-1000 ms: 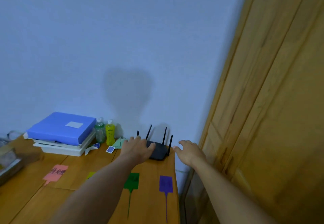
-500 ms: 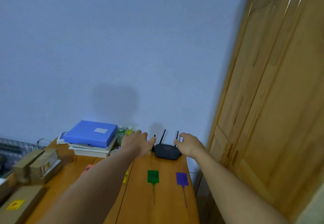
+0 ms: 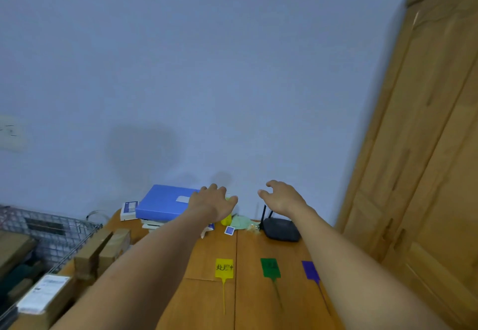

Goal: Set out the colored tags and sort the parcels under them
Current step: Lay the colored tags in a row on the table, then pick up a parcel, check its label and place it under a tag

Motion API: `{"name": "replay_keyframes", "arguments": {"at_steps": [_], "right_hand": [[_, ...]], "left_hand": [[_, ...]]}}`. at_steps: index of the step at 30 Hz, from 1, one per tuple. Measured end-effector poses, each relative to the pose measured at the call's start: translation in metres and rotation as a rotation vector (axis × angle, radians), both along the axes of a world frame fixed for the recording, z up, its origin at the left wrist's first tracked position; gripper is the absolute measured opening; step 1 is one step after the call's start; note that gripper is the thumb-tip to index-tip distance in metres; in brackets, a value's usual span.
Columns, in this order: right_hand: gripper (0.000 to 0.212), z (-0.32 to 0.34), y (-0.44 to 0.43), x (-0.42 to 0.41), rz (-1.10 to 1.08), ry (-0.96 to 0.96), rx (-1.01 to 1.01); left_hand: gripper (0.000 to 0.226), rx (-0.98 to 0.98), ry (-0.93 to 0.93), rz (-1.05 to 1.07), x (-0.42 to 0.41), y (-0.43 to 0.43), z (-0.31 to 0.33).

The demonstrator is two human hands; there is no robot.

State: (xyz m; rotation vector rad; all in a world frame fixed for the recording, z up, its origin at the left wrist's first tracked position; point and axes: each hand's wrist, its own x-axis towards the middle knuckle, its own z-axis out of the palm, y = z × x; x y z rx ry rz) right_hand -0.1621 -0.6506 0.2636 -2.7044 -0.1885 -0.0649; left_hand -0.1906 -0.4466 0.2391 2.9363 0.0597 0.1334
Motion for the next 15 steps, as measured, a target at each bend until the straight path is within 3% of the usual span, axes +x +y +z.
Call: {"name": "replay_keyframes", "arguments": {"at_steps": [8,15], "right_hand": [[0.064,-0.014,0.101,0.041,0.054,0.027,-0.032],[0.064,-0.027,0.197,0.086,0.092,0.067,-0.009]], "left_hand": [[0.066,0.112,0.030,0.038,0.022,0.108,-0.010],[0.064,0.090,0.047,0.099,0.057,0.219,-0.008]]}}
